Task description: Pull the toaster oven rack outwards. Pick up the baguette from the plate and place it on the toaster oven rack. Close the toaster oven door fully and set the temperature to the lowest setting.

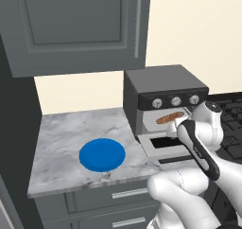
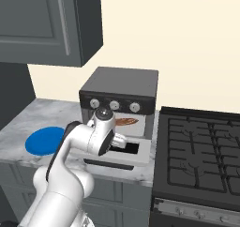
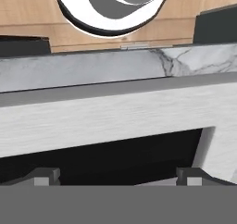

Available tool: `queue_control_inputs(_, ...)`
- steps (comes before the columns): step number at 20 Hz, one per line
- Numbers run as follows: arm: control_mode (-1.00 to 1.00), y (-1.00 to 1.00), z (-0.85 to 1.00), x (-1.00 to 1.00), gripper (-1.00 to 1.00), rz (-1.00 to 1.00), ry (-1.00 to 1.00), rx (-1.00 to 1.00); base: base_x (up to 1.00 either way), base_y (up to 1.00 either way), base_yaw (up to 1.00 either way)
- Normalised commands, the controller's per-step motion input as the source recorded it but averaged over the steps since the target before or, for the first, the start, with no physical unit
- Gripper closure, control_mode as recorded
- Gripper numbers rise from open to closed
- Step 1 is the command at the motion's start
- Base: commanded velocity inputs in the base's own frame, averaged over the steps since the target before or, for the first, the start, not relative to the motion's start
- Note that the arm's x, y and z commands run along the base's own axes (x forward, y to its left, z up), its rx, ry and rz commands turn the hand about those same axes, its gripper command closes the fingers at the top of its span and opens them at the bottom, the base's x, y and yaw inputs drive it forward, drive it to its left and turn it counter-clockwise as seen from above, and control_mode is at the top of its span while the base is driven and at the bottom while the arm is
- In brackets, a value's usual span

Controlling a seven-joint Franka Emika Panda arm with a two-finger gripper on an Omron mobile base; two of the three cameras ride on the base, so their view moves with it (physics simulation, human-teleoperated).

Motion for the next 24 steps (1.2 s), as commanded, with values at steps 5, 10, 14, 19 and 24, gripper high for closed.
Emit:
queue_control_inputs(5, -1.00, 0.15, -0.14, 0.23, -1.00, 0.00, -0.07, -0.05, 0.00, 0.00, 0.00)
queue_control_inputs(10, -1.00, 0.21, -0.08, 0.26, -1.00, 0.00, -0.07, -0.09, 0.00, 0.00, 0.00)
queue_control_inputs(14, -1.00, 0.19, -0.04, 0.28, -1.00, 0.00, -0.07, -0.10, 0.00, 0.00, 0.00)
queue_control_inputs(19, -1.00, 0.15, -0.07, 0.31, -1.00, 0.00, -0.08, -0.10, 0.00, 0.00, 0.00)
queue_control_inputs(24, -1.00, 0.11, -0.18, 0.27, -1.00, 0.00, -0.10, -0.09, 0.00, 0.00, 0.00)
